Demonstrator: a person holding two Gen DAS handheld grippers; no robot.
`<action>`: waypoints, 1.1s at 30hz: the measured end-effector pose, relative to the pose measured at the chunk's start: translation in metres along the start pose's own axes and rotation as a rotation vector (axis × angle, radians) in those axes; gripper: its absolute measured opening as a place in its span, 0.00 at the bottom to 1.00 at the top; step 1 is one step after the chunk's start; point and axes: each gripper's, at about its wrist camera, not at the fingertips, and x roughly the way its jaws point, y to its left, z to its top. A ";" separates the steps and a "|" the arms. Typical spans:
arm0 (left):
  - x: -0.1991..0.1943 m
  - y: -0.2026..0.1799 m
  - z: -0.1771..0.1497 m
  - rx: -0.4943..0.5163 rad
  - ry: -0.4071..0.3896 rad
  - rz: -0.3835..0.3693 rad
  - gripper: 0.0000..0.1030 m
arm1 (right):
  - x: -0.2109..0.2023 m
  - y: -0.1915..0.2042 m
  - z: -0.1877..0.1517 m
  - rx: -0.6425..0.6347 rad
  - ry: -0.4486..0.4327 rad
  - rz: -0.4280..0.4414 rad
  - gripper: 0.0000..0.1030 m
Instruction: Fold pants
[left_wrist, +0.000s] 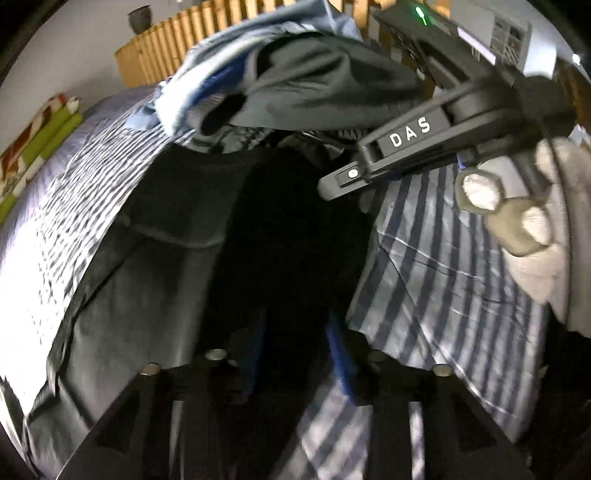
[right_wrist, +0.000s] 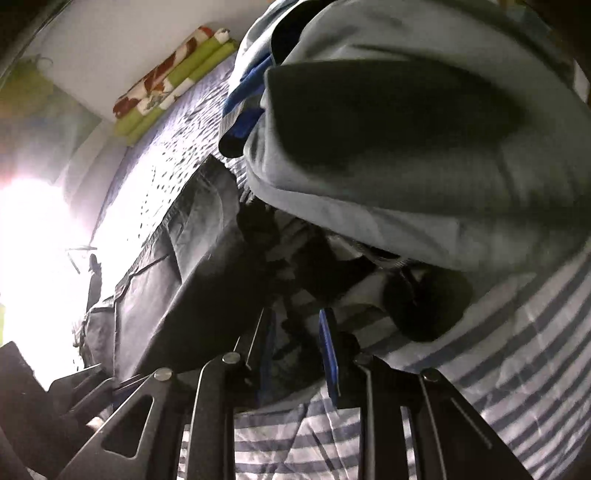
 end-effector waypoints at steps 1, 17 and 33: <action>0.007 -0.001 0.003 0.007 0.006 0.005 0.58 | 0.003 0.000 0.002 0.000 0.014 0.011 0.21; 0.031 -0.012 0.019 0.051 0.000 0.056 0.02 | -0.004 0.003 -0.003 0.043 0.035 0.126 0.04; 0.033 -0.019 0.019 0.040 0.021 0.021 0.02 | -0.024 -0.006 -0.012 -0.036 -0.016 0.027 0.36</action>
